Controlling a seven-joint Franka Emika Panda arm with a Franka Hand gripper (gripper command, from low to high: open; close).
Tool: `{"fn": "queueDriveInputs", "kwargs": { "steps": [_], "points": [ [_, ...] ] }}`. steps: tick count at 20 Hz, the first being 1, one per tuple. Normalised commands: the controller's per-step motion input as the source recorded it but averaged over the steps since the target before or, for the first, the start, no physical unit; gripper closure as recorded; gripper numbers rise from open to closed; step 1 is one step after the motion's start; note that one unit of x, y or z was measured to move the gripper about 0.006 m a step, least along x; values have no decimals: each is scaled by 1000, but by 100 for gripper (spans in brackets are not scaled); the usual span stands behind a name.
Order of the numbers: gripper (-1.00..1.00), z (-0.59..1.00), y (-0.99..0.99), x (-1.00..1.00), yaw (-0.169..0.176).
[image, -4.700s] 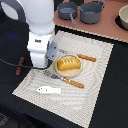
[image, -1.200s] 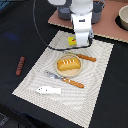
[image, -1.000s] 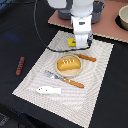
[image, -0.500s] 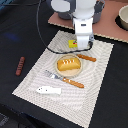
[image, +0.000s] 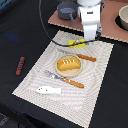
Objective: Interact with the objects in diverse but meaningful ways.
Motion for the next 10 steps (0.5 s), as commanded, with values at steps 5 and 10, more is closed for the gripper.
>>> {"fn": "queueDriveInputs", "kwargs": {
  "steps": [5,10],
  "points": [
    [-100,635,-567,539,-25],
    [-100,558,-759,528,0]
  ]
}}
